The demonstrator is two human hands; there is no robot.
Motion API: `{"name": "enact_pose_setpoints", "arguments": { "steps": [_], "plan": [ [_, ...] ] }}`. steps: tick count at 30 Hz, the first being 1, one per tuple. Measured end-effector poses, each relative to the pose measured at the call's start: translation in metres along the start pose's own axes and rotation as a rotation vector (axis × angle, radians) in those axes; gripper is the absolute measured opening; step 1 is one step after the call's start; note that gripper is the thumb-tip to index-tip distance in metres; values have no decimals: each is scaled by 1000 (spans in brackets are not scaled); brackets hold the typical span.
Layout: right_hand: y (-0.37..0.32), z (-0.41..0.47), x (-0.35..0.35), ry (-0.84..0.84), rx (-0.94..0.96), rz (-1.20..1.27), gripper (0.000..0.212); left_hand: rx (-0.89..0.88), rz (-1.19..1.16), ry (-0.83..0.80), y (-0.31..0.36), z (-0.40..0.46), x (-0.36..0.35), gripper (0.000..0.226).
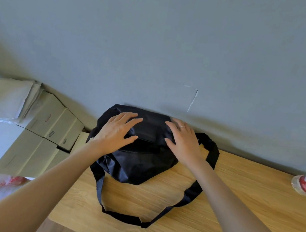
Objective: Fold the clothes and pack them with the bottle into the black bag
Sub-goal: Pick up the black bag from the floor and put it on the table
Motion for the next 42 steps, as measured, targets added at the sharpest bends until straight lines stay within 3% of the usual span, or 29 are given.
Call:
{"name": "enact_pose_setpoints", "arguments": {
  "steps": [6,12,24,27,34,42],
  "plan": [
    [24,-24,49,-6,-26,-124,51,-110,140,-70,53,11,8,57],
    [77,-102,117,1,-157,-197,51,-226,169,-144,150,23,1,60],
    [208,-390,239,37,-579,-309,53,-644,25,-262,479,-25,-83,59],
    [231,-474,253,23,-711,-322,53,-742,47,-359,559,-59,-120,56],
    [254,-661,226,12,-1027,-319,53,-985,-106,-482,697,-170,-212,54],
    [274,-834,98,-16,-1354,-293,56,-1250,-62,-650,741,-302,-371,58]
  ]
}}
Point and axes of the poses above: each hand's wrist, its own z-axis towards the middle knuckle, its own x-axis out of the back of the hand, y = z × x, the point moved 3 cm from there along z, towards the middle knuckle, and after that the axes turned 14 degrees about y, right-handed, at the moved point
